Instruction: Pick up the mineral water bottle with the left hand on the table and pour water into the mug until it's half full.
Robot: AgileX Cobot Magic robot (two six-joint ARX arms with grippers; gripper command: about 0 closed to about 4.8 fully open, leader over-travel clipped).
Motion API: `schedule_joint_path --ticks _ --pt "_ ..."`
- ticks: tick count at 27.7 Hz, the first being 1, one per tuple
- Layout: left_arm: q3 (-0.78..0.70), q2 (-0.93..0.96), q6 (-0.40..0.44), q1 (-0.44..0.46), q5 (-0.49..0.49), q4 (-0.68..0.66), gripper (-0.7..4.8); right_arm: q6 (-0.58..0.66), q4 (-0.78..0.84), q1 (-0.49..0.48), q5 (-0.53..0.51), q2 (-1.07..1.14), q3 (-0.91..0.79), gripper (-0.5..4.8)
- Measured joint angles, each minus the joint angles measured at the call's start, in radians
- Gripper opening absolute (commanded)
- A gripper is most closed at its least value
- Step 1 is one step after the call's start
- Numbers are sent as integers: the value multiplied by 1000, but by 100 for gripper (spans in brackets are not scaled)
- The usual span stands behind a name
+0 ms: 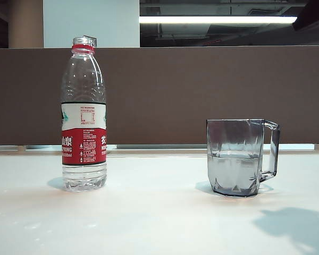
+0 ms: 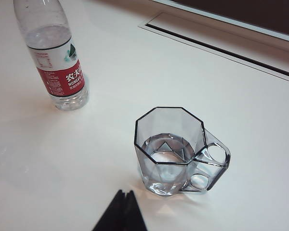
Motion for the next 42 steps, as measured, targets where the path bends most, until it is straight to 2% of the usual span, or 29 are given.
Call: schedule_joint_path --ticks 17,42 --pt "-1 0 0 17 -38 -22 -5 0 0 0 0 0 0 -1" --pt "-1 0 0 17 -30 -29 -5 0 0 0 1 0 0 -1"
